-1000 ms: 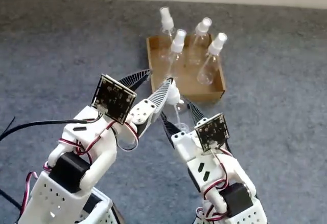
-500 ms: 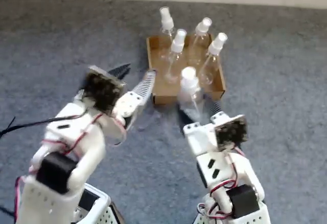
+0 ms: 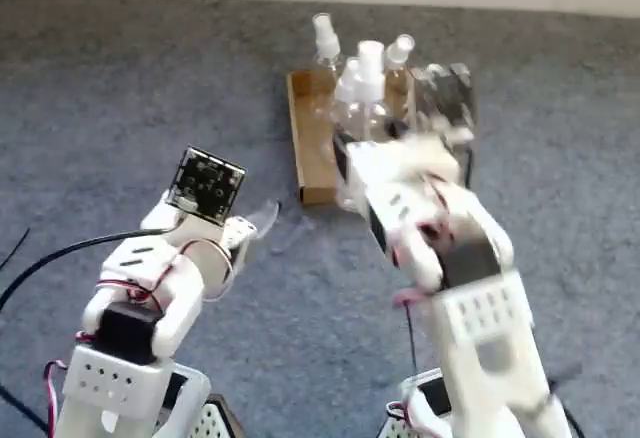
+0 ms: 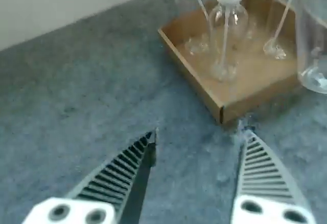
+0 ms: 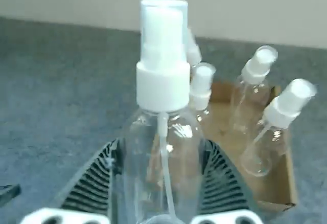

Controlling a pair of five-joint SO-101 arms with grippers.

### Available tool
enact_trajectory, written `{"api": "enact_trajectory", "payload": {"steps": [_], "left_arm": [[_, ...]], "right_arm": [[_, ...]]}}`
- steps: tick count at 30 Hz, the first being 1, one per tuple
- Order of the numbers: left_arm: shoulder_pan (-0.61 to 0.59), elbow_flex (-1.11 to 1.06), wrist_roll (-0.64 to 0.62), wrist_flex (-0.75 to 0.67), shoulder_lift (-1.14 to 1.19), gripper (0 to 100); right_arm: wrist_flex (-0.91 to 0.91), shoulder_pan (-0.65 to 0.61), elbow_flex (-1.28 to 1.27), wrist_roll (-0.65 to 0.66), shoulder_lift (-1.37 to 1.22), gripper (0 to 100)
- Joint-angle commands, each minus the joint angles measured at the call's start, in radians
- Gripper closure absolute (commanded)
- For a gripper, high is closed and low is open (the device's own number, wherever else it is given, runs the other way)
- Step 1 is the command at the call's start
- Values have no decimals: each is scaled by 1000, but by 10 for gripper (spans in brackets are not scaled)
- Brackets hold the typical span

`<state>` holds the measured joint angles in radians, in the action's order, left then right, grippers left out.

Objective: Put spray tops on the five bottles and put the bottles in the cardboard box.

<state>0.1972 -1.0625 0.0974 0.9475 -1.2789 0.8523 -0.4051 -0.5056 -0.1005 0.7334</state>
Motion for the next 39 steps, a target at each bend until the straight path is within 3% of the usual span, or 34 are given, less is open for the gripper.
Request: {"api": "enact_trajectory", "payload": {"steps": [1,7,15,30,35,39], "left_arm": [[31,-4,9,-35,-13,751],[35,-10,-26,-31,-104,750],[25,-150,-34,-112,-242,750],[-127,-156,-37,-264,-130,750],[-137,-154,-38,-265,-119,750],[-143,-168,-37,-252,-120,753]], "right_arm": [[73,-88,252,-51,-139,992],[120,-240,328,-52,-251,982],[122,-323,328,-52,-259,958],[245,-317,326,-44,-147,994],[278,-314,325,34,-128,994],[269,-165,326,51,-130,994]]}}
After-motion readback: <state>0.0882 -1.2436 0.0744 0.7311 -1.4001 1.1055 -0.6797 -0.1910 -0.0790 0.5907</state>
